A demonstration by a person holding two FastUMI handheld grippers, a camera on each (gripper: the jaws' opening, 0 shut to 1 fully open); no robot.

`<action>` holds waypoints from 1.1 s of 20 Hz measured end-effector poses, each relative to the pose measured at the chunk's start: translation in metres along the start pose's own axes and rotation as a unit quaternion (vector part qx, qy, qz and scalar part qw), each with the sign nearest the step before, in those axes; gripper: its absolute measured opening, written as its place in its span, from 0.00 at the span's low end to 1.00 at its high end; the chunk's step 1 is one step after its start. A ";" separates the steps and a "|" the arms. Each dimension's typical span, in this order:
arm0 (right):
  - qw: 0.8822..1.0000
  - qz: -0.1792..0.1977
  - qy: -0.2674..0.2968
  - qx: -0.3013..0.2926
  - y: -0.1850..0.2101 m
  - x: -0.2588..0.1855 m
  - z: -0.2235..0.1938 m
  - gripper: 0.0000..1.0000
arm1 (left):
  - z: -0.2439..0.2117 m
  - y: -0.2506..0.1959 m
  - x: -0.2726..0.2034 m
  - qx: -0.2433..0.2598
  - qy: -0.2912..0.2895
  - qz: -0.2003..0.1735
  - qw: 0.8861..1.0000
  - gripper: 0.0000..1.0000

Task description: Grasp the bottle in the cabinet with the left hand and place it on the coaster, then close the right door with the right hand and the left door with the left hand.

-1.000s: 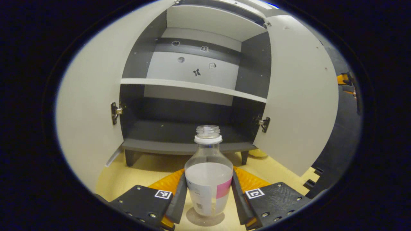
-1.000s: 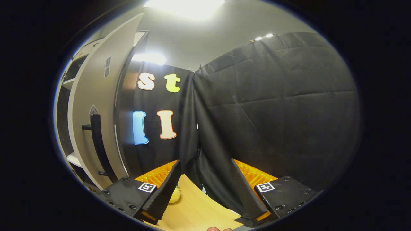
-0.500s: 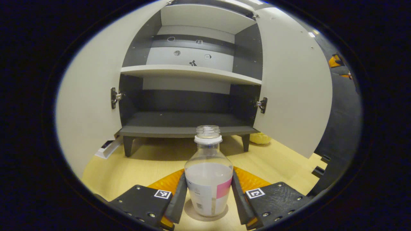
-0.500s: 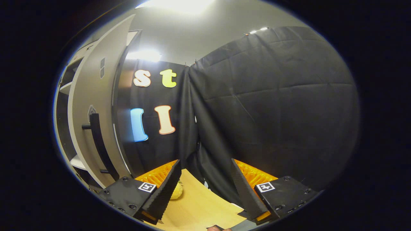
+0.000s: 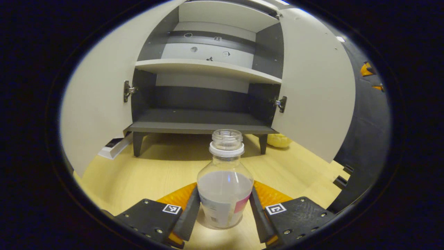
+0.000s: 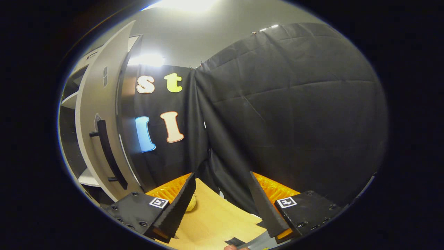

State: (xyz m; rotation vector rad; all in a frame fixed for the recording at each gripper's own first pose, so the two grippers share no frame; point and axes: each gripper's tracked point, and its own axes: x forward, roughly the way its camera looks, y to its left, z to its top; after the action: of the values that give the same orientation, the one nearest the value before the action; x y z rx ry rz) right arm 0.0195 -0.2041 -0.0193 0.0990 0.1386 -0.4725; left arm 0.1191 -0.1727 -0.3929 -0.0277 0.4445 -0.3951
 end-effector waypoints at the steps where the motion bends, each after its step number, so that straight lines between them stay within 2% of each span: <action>1: 1.000 -0.002 -0.003 -0.002 -0.002 -0.003 0.002 0.96 | 0.000 0.000 -0.001 0.001 0.001 0.001 1.000 0.73; 2: 1.000 -0.007 -0.004 -0.006 -0.007 -0.007 0.002 0.95 | 0.001 -0.002 -0.002 -0.001 0.001 -0.004 1.000 0.74; 3: 1.000 -0.010 -0.003 -0.009 -0.011 -0.011 0.001 0.95 | 0.001 -0.005 -0.004 -0.004 0.001 -0.009 1.000 0.87; 4: 1.000 -0.012 -0.002 -0.009 -0.015 -0.017 0.000 0.95 | 0.003 -0.005 -0.006 -0.005 0.000 -0.009 1.000 0.90; 5: 1.000 -0.015 0.000 -0.008 -0.018 -0.023 -0.001 0.96 | 0.004 -0.005 -0.007 -0.006 0.001 -0.009 1.000 0.85; 6: 1.000 -0.018 0.000 -0.009 -0.022 -0.028 -0.002 0.96 | 0.006 -0.005 -0.008 -0.009 -0.001 -0.014 1.000 0.91; 7: 1.000 -0.022 0.001 -0.011 -0.027 -0.033 -0.003 0.96 | 0.008 -0.008 -0.012 -0.012 -0.001 -0.021 1.000 0.85; 8: 1.000 -0.026 0.003 -0.014 -0.031 -0.039 -0.006 0.95 | 0.011 -0.010 -0.016 -0.014 -0.002 -0.026 1.000 0.90; 11: 0.999 -0.035 0.008 -0.025 -0.042 -0.054 -0.012 0.95 | 0.020 -0.016 -0.035 -0.017 -0.009 -0.039 0.999 0.91; 13: 0.999 -0.034 0.010 -0.032 -0.043 -0.058 -0.016 0.95 | 0.029 -0.018 -0.055 -0.018 -0.015 -0.040 0.999 0.95; 14: 0.999 -0.031 0.010 -0.033 -0.041 -0.056 -0.017 0.96 | 0.035 -0.018 -0.065 -0.020 -0.018 -0.040 0.999 0.90; 15: 0.999 -0.025 0.009 -0.034 -0.038 -0.053 -0.016 0.96 | 0.042 -0.016 -0.076 -0.022 -0.023 -0.033 0.999 0.90; 16: 0.999 -0.018 0.006 -0.036 -0.034 -0.048 -0.014 0.96 | 0.051 -0.012 -0.087 -0.026 -0.031 -0.024 0.999 0.95; 17: 0.999 -0.010 0.002 -0.039 -0.030 -0.041 -0.012 0.96 | 0.061 -0.011 -0.100 -0.030 -0.039 -0.016 0.999 0.95; 18: 0.999 0.000 -0.002 -0.041 -0.024 -0.031 -0.011 0.96 | 0.073 -0.008 -0.113 -0.033 -0.049 -0.005 0.998 0.90; 19: 0.999 0.011 -0.007 -0.042 -0.017 -0.021 -0.007 0.96 | 0.086 -0.003 -0.125 -0.032 -0.059 0.009 0.998 0.95; 20: 0.999 0.024 -0.011 -0.044 -0.010 -0.011 -0.004 0.97 | 0.103 0.002 -0.136 -0.029 -0.068 0.027 0.997 0.95; 21: 0.998 0.039 -0.018 -0.045 -0.003 -0.001 0.001 0.96 | 0.117 0.009 -0.148 -0.025 -0.080 0.048 0.995 0.90; 22: 0.997 0.054 -0.029 -0.047 0.005 0.009 0.009 0.98 | 0.135 0.016 -0.160 -0.022 -0.092 0.071 0.993 0.90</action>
State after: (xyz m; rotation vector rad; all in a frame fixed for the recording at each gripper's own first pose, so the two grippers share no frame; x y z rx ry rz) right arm 0.0303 -0.2049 -0.0119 0.0008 0.0970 -0.3606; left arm 0.0498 -0.1059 -0.2063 -0.0737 0.2718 -0.2409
